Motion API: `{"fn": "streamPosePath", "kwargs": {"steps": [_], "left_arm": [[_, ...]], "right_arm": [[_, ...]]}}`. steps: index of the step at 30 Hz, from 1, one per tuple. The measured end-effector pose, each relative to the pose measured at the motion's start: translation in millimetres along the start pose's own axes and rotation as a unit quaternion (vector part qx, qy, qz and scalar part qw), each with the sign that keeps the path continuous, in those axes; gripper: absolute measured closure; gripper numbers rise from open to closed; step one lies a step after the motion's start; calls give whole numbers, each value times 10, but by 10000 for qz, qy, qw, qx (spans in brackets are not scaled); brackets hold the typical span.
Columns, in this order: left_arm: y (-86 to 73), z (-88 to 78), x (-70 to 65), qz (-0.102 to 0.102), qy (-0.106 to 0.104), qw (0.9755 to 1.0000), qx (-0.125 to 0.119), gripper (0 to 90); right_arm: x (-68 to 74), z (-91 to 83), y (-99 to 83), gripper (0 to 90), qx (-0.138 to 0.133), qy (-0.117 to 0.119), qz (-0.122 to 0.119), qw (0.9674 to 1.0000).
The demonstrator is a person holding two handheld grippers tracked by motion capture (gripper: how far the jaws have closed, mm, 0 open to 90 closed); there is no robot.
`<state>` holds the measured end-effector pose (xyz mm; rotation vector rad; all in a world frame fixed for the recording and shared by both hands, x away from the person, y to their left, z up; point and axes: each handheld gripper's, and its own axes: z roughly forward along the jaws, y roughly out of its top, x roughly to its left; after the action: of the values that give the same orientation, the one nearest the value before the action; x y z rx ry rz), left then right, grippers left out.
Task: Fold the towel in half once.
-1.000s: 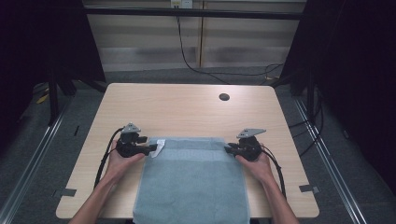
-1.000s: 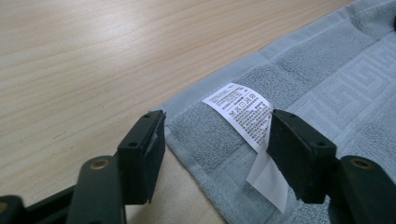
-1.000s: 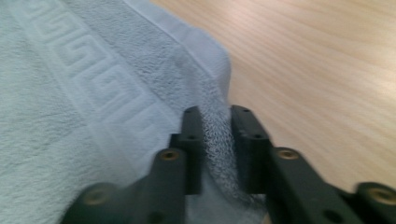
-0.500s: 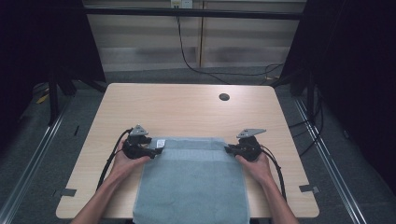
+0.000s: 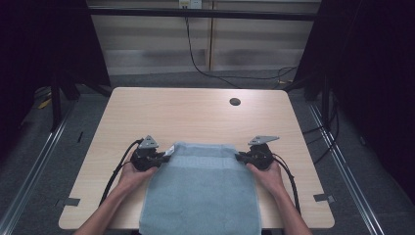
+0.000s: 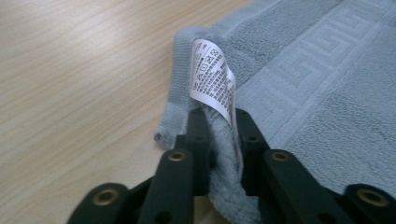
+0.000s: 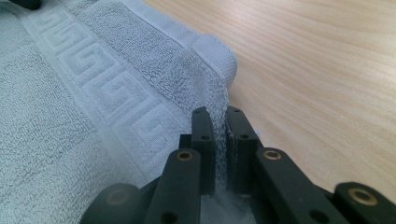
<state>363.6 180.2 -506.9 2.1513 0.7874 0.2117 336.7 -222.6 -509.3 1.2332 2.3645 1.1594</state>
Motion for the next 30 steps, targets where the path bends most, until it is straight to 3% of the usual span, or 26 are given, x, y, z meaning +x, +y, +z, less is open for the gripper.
{"fn": "streamPosePath", "kwargs": {"steps": [3,5,7,13,15,16,22,30], "left_arm": [[7,-3,78,-306,-408,9987,-59,820],[16,-30,115,-384,-414,9984,-105,822],[37,-82,138,-460,-446,9977,-234,824],[155,-240,190,-566,-616,9946,-618,824],[202,-297,222,-696,-647,9923,-794,826],[238,-335,242,-740,-656,9908,-925,828],[503,-511,302,-734,-587,9879,-1235,831],[921,-691,407,-621,-342,9855,-1539,830]], "right_arm": [[-33,-1,4,840,17,170,136,9998],[-68,-11,6,840,61,298,257,9992],[-80,-37,22,841,86,256,274,9993],[-56,-198,204,845,-302,366,312,9984],[-56,-269,298,848,-478,397,315,9976],[-61,-301,350,848,-577,404,277,9971],[-120,-512,698,852,-1043,554,322,9925],[-184,-675,1119,855,-1185,367,201,9921]]}}
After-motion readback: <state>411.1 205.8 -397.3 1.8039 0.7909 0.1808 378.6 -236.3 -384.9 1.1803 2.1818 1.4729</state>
